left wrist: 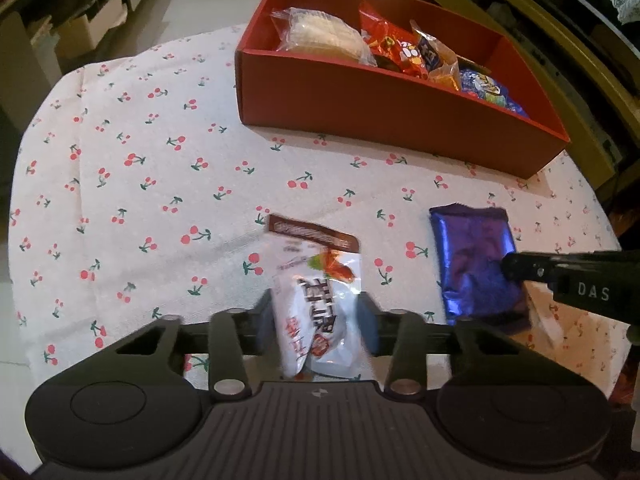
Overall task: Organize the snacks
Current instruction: 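Lift the white packet and blue foil packet and carry them toward the red box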
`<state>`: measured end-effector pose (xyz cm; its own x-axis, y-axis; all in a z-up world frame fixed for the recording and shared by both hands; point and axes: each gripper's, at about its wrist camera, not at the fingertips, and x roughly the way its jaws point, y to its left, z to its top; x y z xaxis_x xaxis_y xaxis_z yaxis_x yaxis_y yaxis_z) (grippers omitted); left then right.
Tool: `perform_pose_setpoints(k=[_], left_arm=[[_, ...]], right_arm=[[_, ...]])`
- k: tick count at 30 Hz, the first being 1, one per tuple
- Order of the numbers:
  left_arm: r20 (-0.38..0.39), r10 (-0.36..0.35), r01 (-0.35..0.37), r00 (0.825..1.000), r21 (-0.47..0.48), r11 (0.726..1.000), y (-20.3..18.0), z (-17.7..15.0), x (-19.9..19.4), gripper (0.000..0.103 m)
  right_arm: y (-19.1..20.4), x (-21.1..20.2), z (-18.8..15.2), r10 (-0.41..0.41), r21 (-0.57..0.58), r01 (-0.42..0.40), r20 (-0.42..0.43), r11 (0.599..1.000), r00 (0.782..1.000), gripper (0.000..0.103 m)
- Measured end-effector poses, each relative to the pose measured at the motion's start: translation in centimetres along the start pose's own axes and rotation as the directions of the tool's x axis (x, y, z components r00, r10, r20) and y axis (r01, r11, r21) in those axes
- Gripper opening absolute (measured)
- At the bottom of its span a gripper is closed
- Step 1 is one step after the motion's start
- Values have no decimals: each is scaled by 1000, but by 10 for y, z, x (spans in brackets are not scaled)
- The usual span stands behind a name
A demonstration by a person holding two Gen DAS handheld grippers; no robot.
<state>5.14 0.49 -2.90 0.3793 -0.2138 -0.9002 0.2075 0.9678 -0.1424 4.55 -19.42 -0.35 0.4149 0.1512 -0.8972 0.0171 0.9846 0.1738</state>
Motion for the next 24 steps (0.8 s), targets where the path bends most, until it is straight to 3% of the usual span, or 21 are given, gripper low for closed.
perform_pose_setpoints(k=[2,4,6,8,10,12,15,17,20,21,24], left_arm=[[-1,-7,7,1000,-6,1000,2,0,0,46],[0,-10,10,1000,-6,1000,2,0,0,49],[-4,-15,15,1000,-8,1000,2,0,0,59],[-5,-13,13,1000,-17,1000,3,0,-1,69],[-4,-2,2,1000,-20,1000,5,-1,-2,68],[-9,29,-29,1000,-29,999,10,-2,-1,69],[-9,12,-13,1000,-59,998,19,-2,-4,80],[-12,17,-18,1000,-67,998,22,-3,-4,80],[-12,12,-13,1000,-72,997,23,-3,-6,80],[-8,7,-8,1000,-72,997,23,-3,-8,81],[2,-3,3,1000,-75,997,23,-2,-12,83]], right_arm=[[-3,-3,1,22,31,-22,4,999,1000,35],[0,-4,1,24,28,-24,-6,999,1000,61],[5,-2,1,31,24,-31,-13,999,999,75],[14,3,-1,46,6,-46,-31,999,998,79],[23,10,-2,40,-1,-40,-46,999,998,89],[33,18,-2,16,-26,-18,-54,1000,998,89],[42,27,-6,-25,-66,23,-31,998,999,91],[50,30,-10,-64,-115,63,-5,991,998,89],[52,29,-11,-83,-147,85,19,985,996,82],[48,26,-9,-82,-138,84,19,987,996,75],[36,22,-7,-81,-115,82,14,990,997,72]])
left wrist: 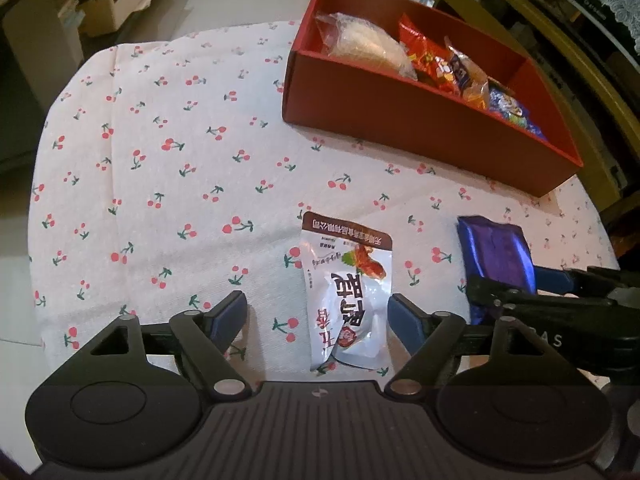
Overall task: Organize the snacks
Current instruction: 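Lift the white packet and blue foil packet and carry them toward the red box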
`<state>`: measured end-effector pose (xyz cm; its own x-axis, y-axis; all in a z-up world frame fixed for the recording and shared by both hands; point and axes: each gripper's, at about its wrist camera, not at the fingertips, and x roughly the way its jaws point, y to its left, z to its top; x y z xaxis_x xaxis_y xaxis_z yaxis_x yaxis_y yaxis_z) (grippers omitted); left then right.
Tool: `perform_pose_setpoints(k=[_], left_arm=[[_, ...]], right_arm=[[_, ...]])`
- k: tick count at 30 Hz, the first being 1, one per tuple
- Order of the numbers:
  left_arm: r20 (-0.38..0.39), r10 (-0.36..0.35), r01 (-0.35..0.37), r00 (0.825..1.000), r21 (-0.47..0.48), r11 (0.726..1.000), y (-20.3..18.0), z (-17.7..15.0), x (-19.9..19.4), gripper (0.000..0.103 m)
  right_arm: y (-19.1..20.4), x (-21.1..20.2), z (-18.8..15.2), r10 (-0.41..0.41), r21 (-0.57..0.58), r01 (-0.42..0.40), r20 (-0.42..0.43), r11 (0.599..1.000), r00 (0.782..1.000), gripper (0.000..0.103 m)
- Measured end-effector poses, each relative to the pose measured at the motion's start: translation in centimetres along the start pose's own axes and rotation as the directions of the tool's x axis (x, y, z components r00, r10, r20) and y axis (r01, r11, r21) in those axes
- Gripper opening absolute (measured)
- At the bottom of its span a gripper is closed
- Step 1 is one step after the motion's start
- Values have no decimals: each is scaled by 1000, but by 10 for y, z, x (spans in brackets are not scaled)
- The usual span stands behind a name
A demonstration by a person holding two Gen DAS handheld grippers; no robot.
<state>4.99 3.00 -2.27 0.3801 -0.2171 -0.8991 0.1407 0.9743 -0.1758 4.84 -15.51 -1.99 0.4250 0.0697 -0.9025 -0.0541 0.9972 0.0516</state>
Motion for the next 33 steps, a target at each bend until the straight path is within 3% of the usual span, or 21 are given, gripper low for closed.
perform_pose_setpoints(k=[6,13,15,17,18,33], left_arm=[[-8,-21,21,1000,9,1000,-4,1,1,83],[-26,0,1,1000,60,998,-16,-1,14,88],[-14,25,-24,1000,82,996,-21,-1,17,84],[1,64,-64,998,100,993,-25,-1,16,72],[10,70,-70,998,111,991,-27,-1,15,59],[47,-8,5,999,72,997,-31,3,-7,54]], right_arm=[[-9,-11,-8,11,32,-11,-1,999,1000,69],[-19,-35,-12,51,71,-55,58,996,997,69],[-19,-37,-12,54,69,-59,64,996,996,69],[-19,-38,-11,65,68,-70,66,995,996,69],[-19,-39,-10,71,68,-75,68,995,995,69],[-28,-61,-4,104,88,-117,143,989,984,69]])
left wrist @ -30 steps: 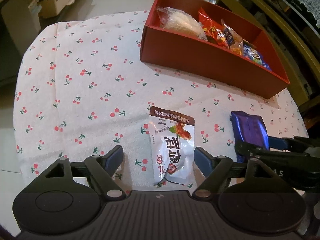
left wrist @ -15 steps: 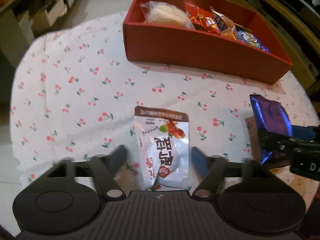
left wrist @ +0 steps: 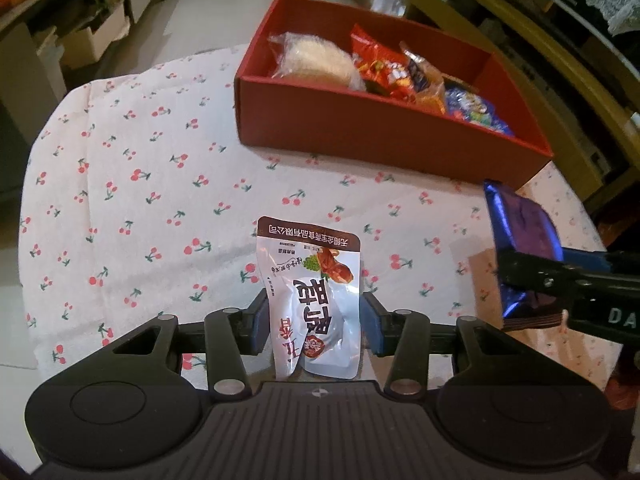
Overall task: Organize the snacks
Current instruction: 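Lift the white packet and blue foil packet and carry them toward the red box, then lower the white packet and blue foil packet into the red box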
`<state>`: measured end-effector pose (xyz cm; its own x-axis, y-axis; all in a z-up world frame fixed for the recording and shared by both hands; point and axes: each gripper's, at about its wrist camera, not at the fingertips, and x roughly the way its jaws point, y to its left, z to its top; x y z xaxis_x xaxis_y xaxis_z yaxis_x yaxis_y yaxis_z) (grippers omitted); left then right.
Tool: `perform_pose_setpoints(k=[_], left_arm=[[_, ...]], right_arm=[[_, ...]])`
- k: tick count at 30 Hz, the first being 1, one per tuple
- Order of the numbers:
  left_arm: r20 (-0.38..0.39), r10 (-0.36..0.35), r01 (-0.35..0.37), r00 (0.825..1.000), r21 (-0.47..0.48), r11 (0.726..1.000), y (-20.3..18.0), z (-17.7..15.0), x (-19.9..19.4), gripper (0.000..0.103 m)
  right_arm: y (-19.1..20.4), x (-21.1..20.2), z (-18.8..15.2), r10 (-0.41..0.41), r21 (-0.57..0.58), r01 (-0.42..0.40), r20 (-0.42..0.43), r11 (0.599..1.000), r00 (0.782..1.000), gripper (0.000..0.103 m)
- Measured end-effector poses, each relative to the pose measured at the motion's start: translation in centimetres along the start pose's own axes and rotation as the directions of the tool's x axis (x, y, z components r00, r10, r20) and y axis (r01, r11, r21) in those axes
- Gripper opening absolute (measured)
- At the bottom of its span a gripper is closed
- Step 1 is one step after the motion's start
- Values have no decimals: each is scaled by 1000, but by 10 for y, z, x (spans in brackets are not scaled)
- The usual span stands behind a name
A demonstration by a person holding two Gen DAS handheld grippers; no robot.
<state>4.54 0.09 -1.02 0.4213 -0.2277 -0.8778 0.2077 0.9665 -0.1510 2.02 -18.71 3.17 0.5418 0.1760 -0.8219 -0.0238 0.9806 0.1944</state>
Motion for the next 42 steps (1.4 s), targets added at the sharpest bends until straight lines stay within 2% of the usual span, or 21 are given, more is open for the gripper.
perform_pose_setpoints(k=[9,25,42], left_arm=[[43,-32,32,999,6,999,-6,9,-11,54],[129,-6,-2,992,63,998,-22,23,-24,54],[181,-18,1,983,91,996,-38,51,-26,55]], right_arm=[[-5,-2,6,-13,15,13,20,1000,1000,69],[-5,-5,16,-41,5,41,63,999,997,69],[-7,-12,43,-35,38,31,130,999,991,69]])
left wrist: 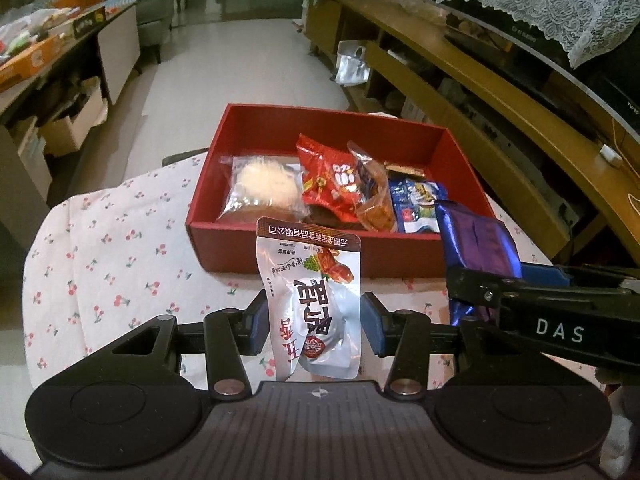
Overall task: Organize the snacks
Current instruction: 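Lower the white packet and blue foil packet into the red box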
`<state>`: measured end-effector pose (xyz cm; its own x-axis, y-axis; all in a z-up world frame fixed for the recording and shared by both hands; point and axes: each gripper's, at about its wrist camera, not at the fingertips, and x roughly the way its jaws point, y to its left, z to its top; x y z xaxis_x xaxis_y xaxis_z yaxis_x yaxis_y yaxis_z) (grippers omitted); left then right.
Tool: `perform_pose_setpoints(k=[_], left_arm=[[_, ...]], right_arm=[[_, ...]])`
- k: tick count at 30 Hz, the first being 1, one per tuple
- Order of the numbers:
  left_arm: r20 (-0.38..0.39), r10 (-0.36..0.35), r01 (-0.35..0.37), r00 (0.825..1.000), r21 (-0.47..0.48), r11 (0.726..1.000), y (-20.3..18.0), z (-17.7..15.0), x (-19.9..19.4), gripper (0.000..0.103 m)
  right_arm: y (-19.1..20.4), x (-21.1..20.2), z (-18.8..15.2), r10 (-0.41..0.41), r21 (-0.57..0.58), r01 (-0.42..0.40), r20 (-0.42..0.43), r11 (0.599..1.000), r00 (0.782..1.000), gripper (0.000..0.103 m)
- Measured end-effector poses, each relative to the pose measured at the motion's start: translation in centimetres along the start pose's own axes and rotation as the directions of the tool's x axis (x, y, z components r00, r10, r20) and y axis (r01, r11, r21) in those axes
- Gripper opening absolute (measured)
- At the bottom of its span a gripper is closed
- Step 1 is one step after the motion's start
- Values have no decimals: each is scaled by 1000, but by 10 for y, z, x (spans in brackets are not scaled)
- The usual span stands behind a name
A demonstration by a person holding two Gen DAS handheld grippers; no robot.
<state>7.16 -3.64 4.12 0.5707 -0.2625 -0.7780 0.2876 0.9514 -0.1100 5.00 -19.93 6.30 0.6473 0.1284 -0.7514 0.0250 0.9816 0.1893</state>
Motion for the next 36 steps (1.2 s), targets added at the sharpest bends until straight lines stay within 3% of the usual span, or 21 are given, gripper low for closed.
perform_pose_setpoints(k=[36], left_arm=[[61,6,-7,998,8,1000,-13,42,15,55]], right_arm=[[-10,9,37,-15,47,12,64,999,998,69]])
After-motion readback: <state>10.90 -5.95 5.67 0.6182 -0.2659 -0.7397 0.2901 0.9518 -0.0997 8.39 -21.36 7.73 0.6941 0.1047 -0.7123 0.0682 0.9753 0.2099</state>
